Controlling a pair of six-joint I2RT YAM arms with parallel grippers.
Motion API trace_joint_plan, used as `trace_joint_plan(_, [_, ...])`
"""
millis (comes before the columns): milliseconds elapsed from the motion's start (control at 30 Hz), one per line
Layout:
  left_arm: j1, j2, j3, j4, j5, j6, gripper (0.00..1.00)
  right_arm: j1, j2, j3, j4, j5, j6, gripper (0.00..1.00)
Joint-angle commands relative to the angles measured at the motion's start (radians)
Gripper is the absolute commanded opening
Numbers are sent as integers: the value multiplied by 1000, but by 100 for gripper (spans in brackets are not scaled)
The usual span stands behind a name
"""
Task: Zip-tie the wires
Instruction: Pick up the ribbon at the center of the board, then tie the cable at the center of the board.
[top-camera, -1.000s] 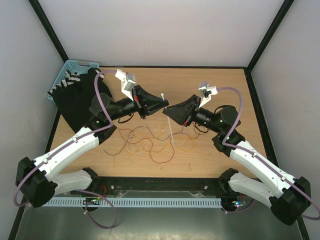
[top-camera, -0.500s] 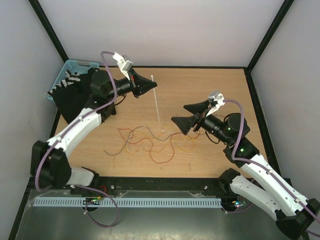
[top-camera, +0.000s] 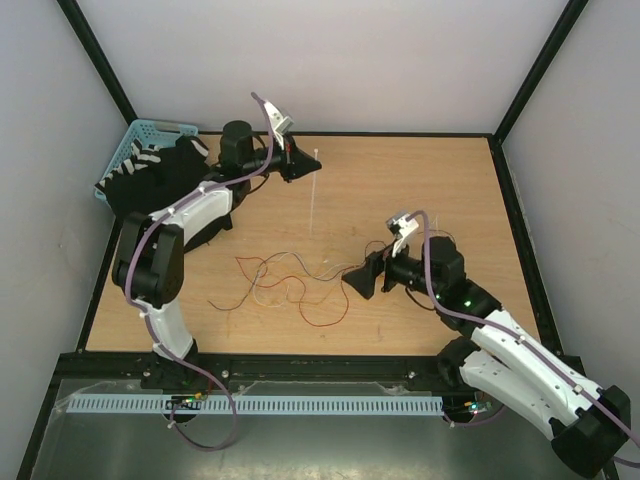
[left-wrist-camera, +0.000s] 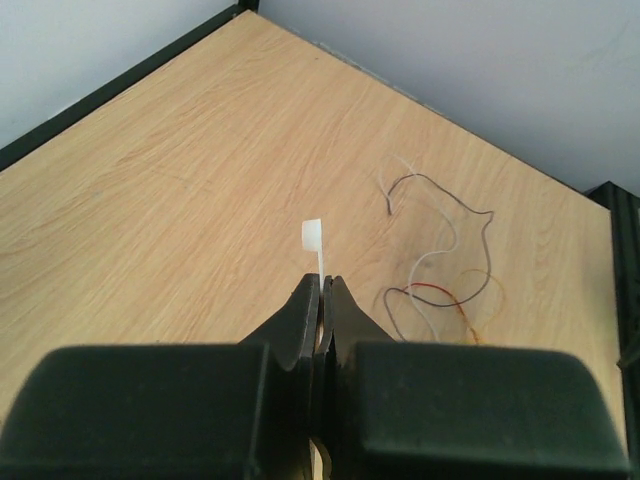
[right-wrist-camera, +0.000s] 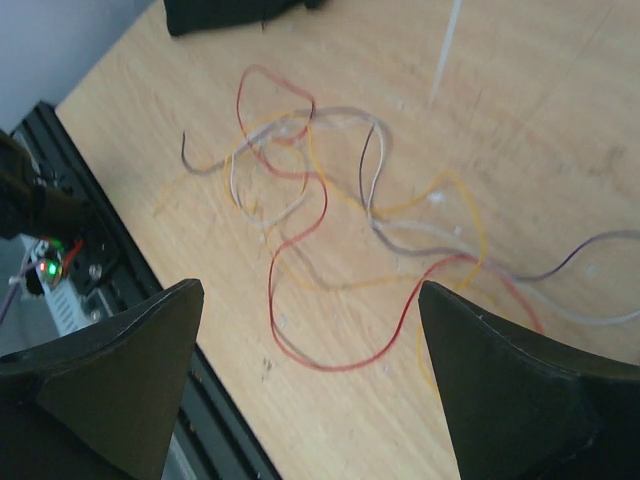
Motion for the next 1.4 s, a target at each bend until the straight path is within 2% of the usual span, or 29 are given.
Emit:
trace_joint_plan(0, [11,56,63,21,38,74,0,6,-5,-85,-46,-94,69,99])
trace_joint_plan(400, [-6,157,16,38,-7,58,0,18,-41,-265,-70,-218,177,99])
trace_joint_plan(633, [-19,127,-117,181,-74,1,0,43,-14,-300,-88,-233,181,99])
trace_joint_plan(967, [-72,66,-342,372,-165,-6,0,154,124,-319,3,-143,206,99])
trace_joint_plan(1100, [-94,31,-401,391,-194,10,0,198,199,-316,84,-86,231,99])
trace_joint_plan(1367, [-133,-24,-505,453,-239,12,0,212,331,-302,220,-37,253,99])
